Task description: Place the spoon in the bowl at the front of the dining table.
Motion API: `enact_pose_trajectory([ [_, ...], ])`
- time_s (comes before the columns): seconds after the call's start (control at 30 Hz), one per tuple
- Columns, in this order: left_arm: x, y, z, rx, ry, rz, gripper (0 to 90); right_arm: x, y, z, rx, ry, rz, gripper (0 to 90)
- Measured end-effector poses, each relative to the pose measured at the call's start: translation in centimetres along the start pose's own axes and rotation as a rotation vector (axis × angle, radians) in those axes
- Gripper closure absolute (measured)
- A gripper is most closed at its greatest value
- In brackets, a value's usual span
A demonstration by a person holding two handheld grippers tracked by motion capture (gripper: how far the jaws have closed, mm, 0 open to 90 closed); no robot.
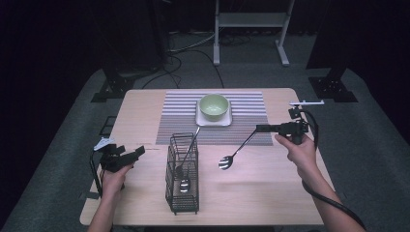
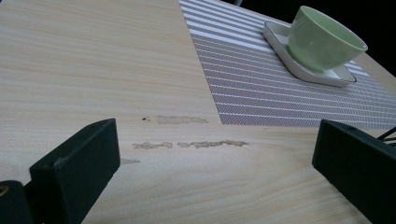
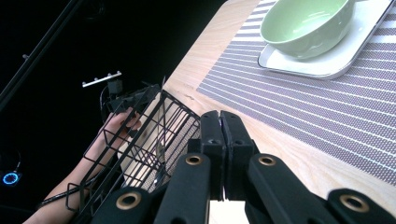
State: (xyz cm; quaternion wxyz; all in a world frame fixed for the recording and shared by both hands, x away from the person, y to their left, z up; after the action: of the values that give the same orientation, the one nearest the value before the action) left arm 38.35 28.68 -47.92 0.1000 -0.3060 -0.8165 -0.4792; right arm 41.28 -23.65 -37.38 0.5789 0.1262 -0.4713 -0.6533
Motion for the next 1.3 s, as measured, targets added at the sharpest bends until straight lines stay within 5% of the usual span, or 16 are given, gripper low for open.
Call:
enact_pose_trajectory([
  [1.3, 0.0, 0.1, 0.1, 0.005, 0.0, -0.002, 0.0, -2.1, 2.7, -1.8, -0.01, -0.063, -0.014, 88.6],
])
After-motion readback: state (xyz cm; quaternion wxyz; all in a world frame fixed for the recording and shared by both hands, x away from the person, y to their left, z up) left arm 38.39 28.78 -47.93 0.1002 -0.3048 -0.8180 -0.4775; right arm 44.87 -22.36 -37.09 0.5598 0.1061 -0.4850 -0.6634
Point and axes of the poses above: each handheld gripper's, and its own axes: x roughly backward along the jaws, y roughly out of its top, z roughly to its left, the point moved 4 cm from there along -x, roughly forward along the jaws, and after that the axes turned 13 degrees about x, right-handed, at the moved point
